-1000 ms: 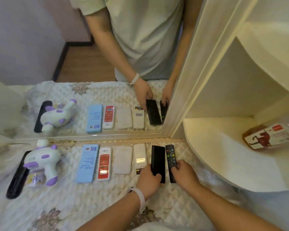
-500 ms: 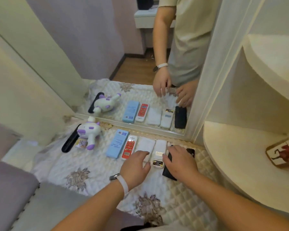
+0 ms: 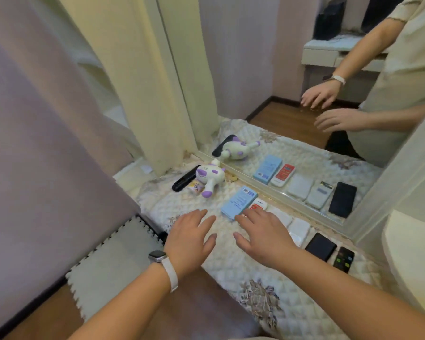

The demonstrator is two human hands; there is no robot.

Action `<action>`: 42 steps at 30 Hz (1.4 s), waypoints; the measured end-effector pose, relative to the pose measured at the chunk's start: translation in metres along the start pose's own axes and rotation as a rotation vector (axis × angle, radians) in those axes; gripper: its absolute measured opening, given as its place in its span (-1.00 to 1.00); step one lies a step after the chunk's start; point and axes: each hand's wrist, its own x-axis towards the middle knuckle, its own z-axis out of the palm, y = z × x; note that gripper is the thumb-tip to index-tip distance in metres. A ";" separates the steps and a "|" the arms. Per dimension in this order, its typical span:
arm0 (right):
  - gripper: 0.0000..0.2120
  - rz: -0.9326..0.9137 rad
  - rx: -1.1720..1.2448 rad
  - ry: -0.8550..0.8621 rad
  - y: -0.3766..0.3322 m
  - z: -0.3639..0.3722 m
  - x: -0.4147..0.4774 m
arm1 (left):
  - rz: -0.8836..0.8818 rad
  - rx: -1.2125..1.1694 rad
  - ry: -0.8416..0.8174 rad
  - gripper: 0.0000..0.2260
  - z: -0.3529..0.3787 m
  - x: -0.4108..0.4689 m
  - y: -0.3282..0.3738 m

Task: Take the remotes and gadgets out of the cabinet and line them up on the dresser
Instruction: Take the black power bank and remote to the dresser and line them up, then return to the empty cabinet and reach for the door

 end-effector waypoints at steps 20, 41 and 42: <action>-0.54 -0.779 -0.020 0.053 -0.414 0.016 0.050 | -0.508 0.130 0.331 -0.63 -0.112 -0.344 -0.227; -0.53 -1.380 0.106 -0.031 -0.752 0.099 0.048 | -1.186 0.261 0.421 -0.62 -0.158 -0.604 -0.333; -0.53 -1.410 0.116 -0.036 -0.767 0.104 0.053 | -1.213 0.284 0.414 -0.62 -0.159 -0.611 -0.339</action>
